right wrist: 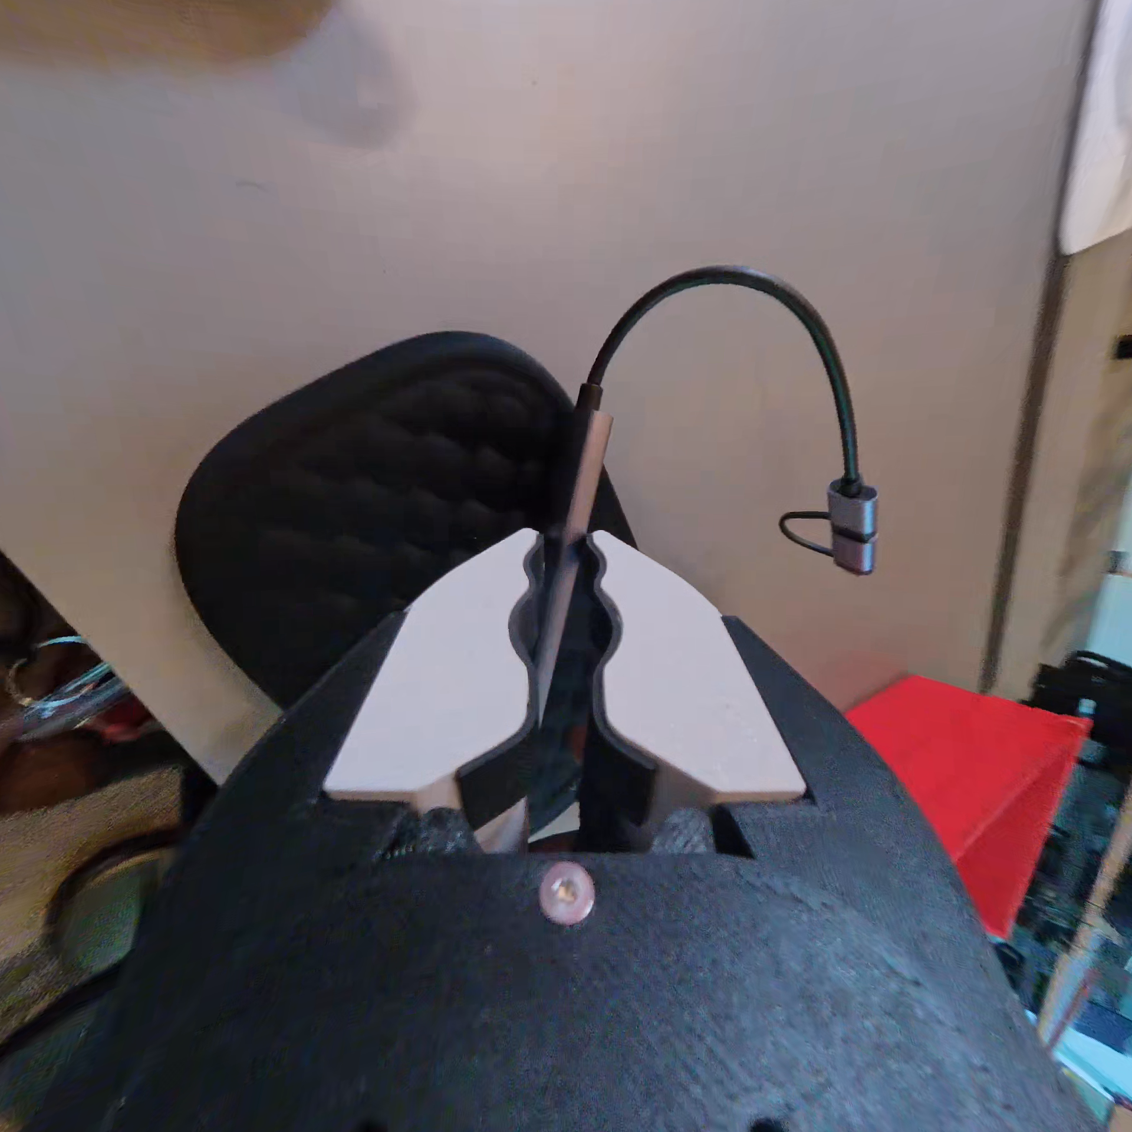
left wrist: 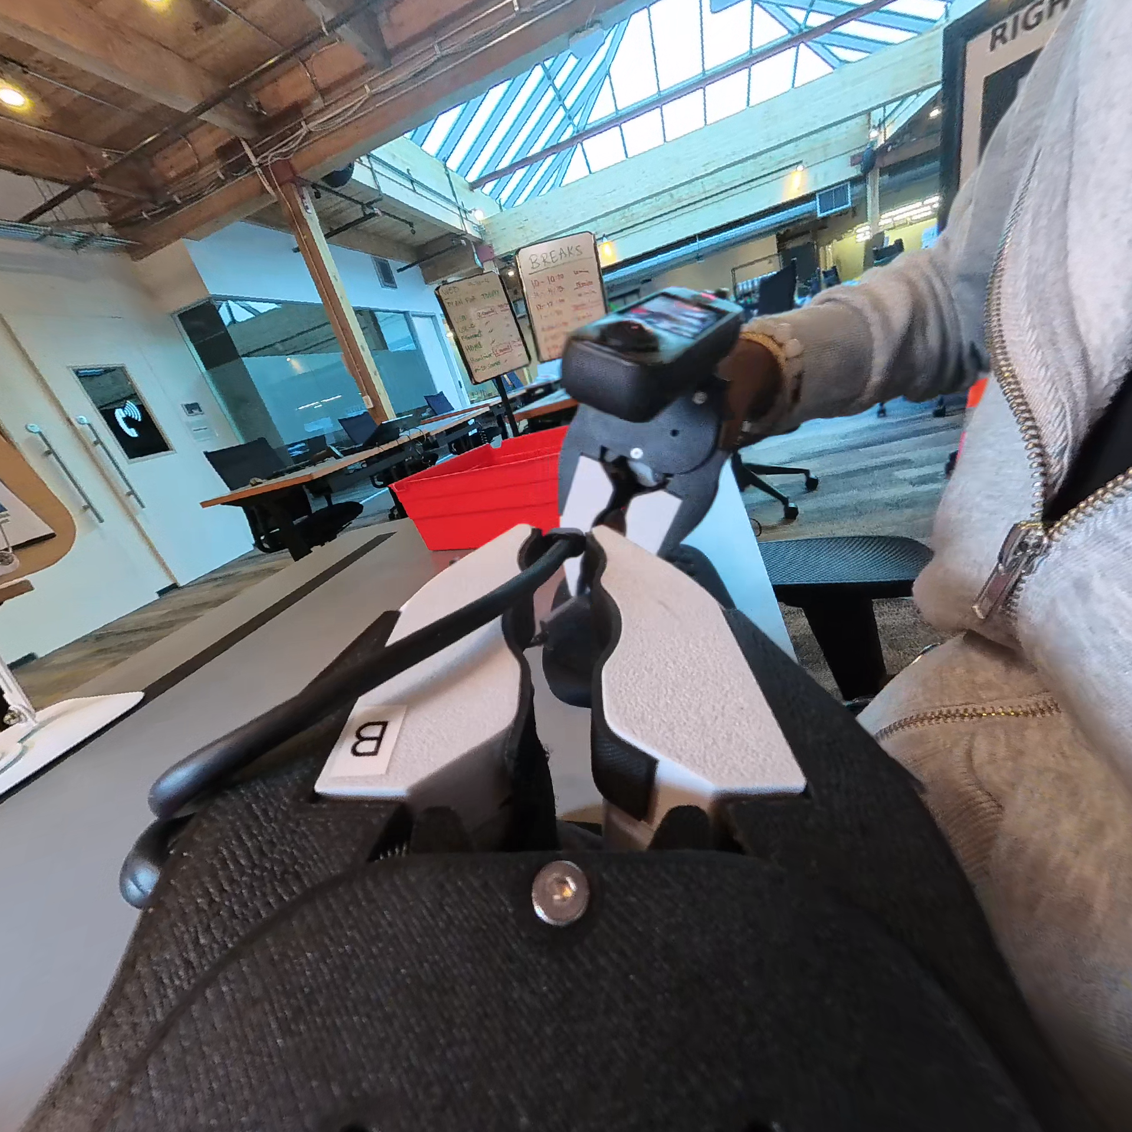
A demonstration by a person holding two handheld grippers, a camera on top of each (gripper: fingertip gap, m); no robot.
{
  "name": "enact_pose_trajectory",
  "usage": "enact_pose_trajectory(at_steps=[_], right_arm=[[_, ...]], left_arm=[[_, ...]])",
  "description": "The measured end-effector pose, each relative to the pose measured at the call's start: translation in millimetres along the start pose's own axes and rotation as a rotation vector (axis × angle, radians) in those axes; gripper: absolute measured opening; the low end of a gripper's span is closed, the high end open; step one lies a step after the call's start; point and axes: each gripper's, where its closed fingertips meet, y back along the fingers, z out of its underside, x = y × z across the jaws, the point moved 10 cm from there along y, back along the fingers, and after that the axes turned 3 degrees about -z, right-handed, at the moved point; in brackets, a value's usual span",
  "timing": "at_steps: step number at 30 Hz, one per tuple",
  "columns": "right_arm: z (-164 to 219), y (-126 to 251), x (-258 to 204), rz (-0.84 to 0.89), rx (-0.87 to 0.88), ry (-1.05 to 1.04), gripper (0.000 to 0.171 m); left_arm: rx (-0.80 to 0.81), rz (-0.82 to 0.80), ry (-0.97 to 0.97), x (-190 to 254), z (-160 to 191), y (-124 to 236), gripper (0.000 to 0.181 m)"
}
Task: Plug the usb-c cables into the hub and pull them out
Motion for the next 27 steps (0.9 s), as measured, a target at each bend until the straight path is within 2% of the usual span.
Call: enact_pose_trajectory(at_steps=[2,6,9,10,15,20,23,27], right_arm=[[2.4,2.0,-7.8,0.035,0.048,-0.038,0.009],[8.0,5.9,-4.3,-0.129,0.132,-0.242,0.009],[6.8,6.0,-7.5,-0.227,0.133,-0.261,0.003],[5.7,6.2,-7.7,-0.209,0.122,-0.238,0.0],[4.8,1.2,-7.3,-0.086,0.057,-0.096,0.014],[13.0,6.1,-9.9,-0.022,0.117,0.027,0.029],[25.5,10.1,-8.7,-0.015,0.091,0.07,0.043],[43.1,15.7,-9.4,-0.019,0.114,0.055,0.042]], left_arm=[[-0.004,-0.002,-0.01,0.9,0.3,-0.4,0.014],[-0.012,-0.002,-0.021,1.8,0.6,-1.2,0.014],[-0.019,0.001,-0.03,2.6,1.0,-1.9,0.014],[-0.019,0.001,-0.031,2.6,1.1,-1.9,0.014],[-0.013,0.001,-0.029,2.5,0.8,-1.3,0.014],[-0.012,0.003,-0.028,2.3,0.7,-1.3,0.014],[-0.014,0.005,-0.03,2.6,0.9,-1.5,0.014],[-0.016,0.007,-0.031,2.7,1.1,-1.8,0.014]])
